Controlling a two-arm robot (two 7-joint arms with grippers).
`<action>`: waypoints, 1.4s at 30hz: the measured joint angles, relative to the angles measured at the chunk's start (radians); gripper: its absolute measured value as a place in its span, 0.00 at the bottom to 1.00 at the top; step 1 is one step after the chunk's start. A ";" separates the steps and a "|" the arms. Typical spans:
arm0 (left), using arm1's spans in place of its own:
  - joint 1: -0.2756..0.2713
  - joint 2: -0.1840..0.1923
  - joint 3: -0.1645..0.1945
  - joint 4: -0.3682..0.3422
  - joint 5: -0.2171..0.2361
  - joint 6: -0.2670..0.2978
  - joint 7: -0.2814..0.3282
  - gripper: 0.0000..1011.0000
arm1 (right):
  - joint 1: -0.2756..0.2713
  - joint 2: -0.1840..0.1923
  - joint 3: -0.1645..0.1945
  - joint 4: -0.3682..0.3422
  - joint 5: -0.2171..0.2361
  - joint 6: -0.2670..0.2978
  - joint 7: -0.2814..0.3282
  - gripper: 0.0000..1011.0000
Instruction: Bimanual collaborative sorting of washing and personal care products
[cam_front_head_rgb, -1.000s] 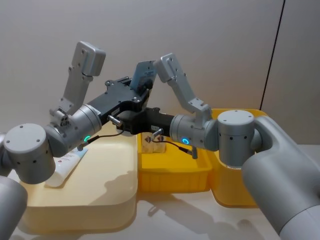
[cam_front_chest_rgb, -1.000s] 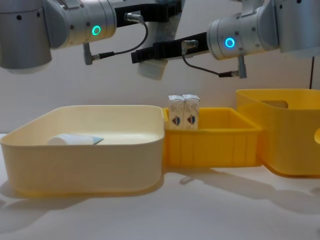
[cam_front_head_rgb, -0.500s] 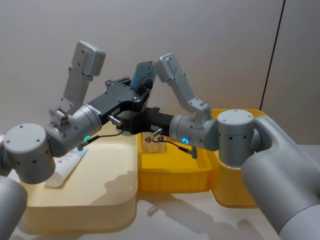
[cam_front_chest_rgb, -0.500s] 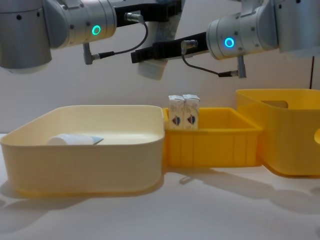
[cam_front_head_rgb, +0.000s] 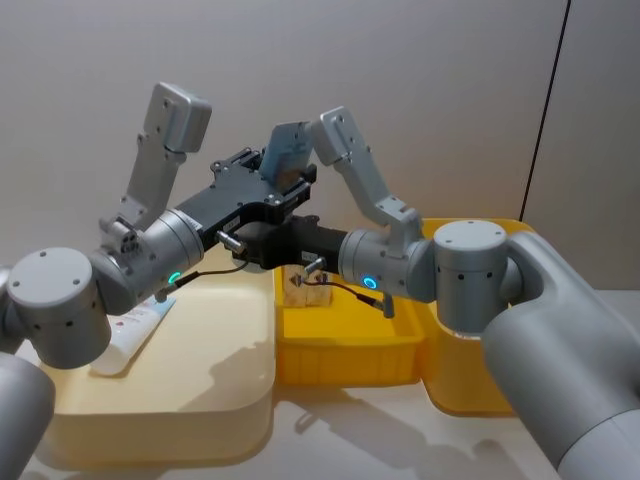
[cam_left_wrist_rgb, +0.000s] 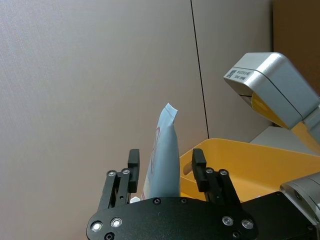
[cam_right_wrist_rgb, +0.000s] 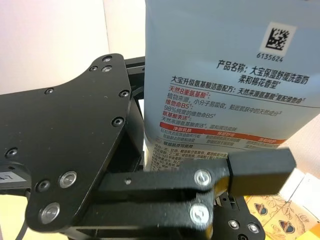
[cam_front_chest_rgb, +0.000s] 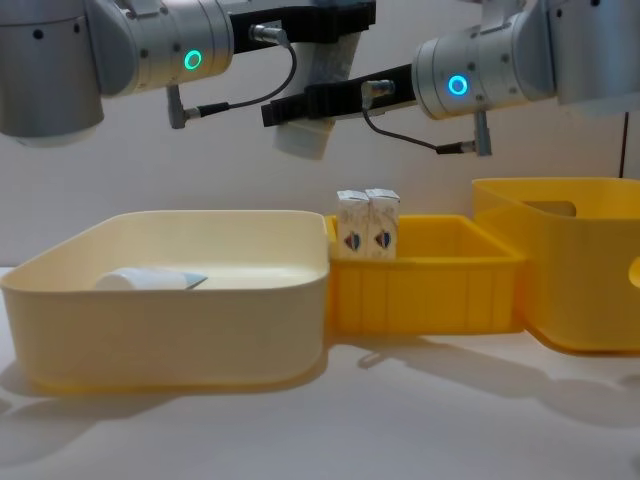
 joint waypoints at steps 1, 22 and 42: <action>0.000 0.000 0.000 0.000 0.000 0.000 0.000 0.64 | 0.000 0.000 0.000 0.000 0.000 0.000 0.000 0.64; 0.000 0.000 0.000 0.000 0.000 0.000 0.001 0.99 | -0.010 0.046 0.030 -0.052 -0.003 0.025 -0.079 0.64; 0.000 0.000 0.000 0.000 0.000 0.000 0.001 0.99 | -0.017 0.133 0.105 -0.132 -0.041 0.107 -0.269 0.64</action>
